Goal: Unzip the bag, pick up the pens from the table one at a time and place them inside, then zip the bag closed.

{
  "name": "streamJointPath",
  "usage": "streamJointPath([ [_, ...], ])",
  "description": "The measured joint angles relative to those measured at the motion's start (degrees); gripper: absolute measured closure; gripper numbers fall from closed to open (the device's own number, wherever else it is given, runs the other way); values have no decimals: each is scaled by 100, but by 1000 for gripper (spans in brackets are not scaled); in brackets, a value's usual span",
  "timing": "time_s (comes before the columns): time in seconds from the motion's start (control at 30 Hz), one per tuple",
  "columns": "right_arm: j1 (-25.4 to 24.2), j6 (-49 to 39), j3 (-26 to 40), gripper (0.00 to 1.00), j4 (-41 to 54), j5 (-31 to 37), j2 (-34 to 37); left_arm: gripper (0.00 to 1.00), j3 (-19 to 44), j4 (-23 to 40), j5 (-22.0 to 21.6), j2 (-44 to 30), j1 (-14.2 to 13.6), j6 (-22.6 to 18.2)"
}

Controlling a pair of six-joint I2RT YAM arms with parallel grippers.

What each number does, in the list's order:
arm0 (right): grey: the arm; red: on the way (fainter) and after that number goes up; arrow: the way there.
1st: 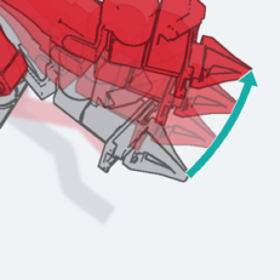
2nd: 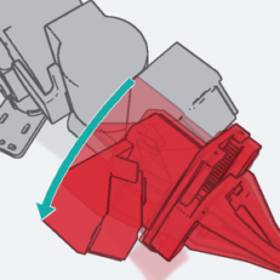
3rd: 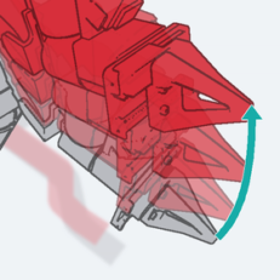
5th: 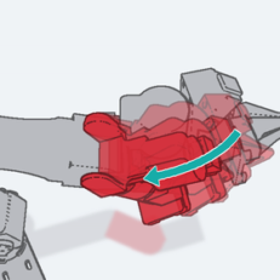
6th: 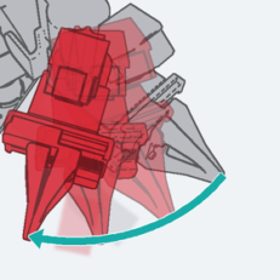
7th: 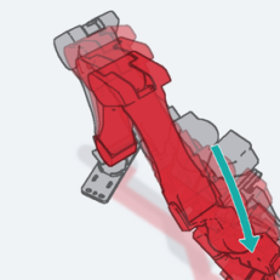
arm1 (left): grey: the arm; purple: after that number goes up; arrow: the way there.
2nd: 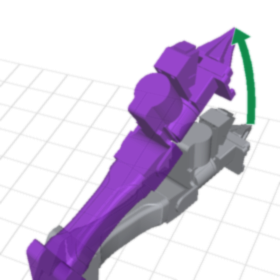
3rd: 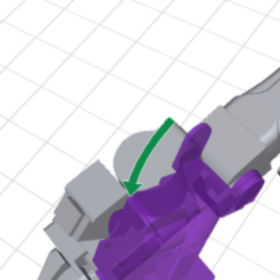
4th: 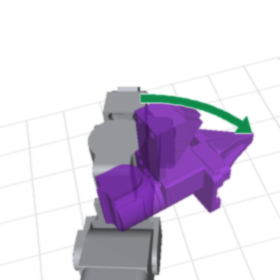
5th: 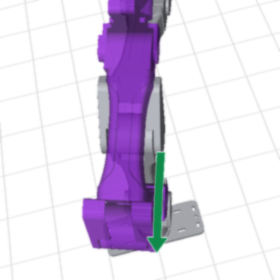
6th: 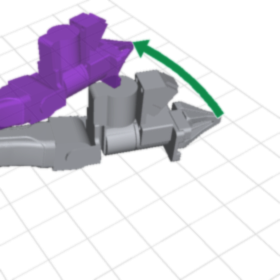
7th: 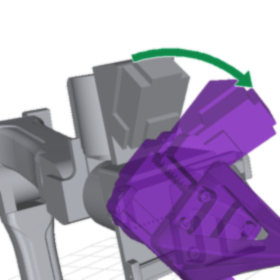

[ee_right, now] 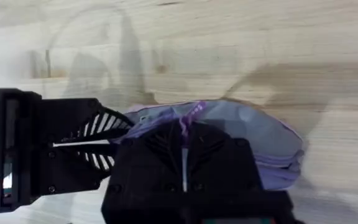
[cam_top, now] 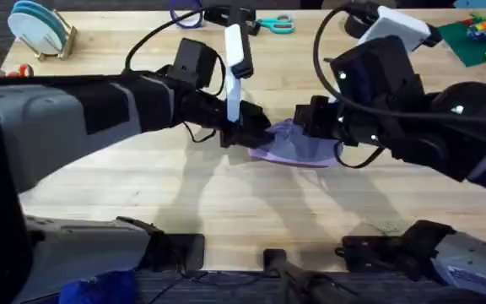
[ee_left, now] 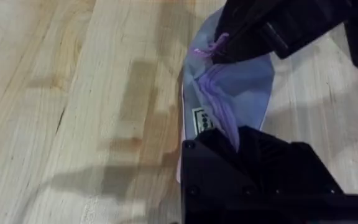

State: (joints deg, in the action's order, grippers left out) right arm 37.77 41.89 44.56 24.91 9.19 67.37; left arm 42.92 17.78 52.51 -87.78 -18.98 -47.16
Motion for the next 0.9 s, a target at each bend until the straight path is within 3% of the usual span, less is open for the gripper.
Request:
streamJointPath([
  [0.47, 0, 2, 0, 970, -9, -3, 0, 957, 0, -2, 30, -1, 16, 0],
  [0.9, -347, 2, 2, 970, 140, -279, -297, 957, 0, -2, 251, 1, 157, -2],
])
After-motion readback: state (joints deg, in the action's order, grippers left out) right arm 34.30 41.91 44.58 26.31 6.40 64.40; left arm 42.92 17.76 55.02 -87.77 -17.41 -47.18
